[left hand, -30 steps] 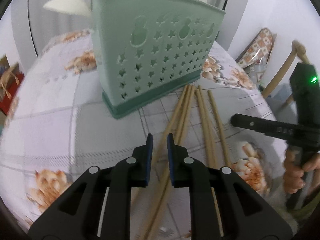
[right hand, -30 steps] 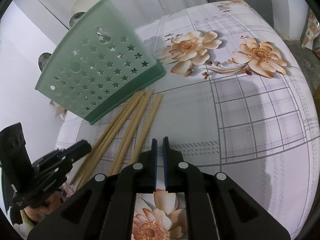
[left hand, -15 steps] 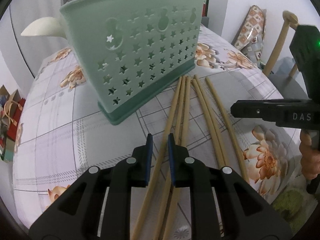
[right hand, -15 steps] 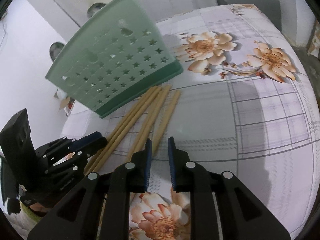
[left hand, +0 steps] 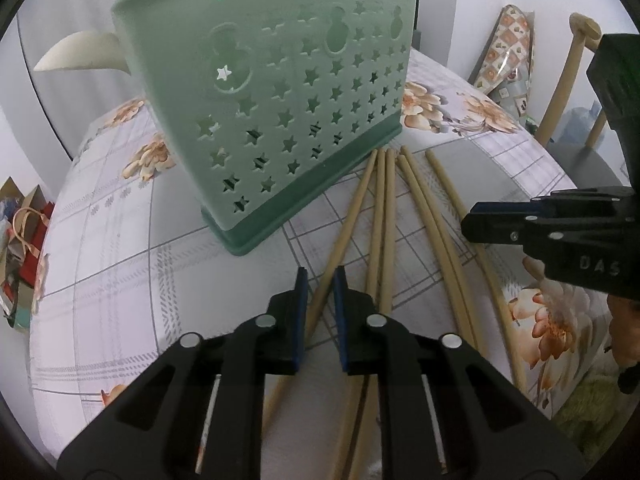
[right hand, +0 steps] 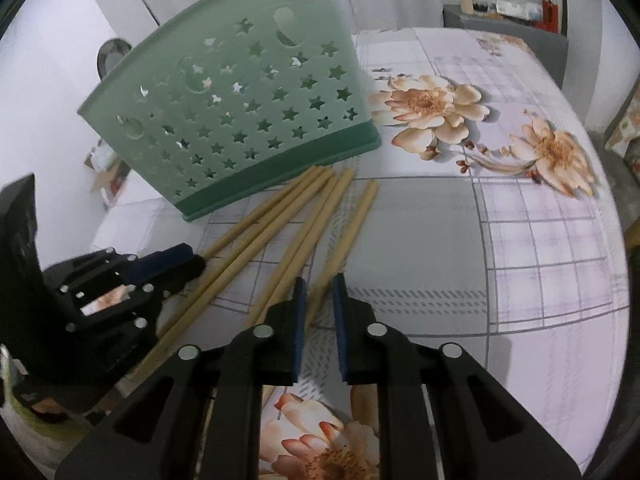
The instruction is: Organize utensils
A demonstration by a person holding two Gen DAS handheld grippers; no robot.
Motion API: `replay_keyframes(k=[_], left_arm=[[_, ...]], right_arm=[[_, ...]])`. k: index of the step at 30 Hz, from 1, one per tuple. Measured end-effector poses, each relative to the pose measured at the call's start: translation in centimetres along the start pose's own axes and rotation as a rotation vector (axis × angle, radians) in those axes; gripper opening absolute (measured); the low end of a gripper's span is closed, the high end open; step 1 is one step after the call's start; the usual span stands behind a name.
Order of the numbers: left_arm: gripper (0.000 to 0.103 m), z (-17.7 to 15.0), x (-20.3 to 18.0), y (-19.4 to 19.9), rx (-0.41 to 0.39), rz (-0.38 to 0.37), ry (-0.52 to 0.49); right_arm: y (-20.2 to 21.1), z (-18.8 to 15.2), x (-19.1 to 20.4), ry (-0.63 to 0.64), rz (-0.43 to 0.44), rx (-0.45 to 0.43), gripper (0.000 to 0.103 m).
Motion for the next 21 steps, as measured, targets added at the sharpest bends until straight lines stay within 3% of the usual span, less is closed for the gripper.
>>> replay_keyframes(k=[10,15,21], left_arm=[[0.009,-1.7,0.3,1.2,0.024,0.003,0.041],[0.009,-2.2,0.5,1.9,0.044,-0.063,0.091],[0.009,-0.7,0.5,1.6,0.033,-0.09,0.09]], right_arm=[[1.3,0.1,-2.3,0.023,-0.038,-0.013,0.006],[1.6,-0.3,-3.0,0.043,-0.019,0.015,0.007],[1.4,-0.4,-2.9,0.032,-0.006,0.028,0.008]])
Point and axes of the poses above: each gripper's, at about its wrist camera, not at the fingertips, and y roughly against the way its jaws point, x to its left, z to its top, the point moved 8 cm from there along -y, roughly the way its jaws point, and after that the axes turned 15 degrees about -y, right-handed, at the moved point
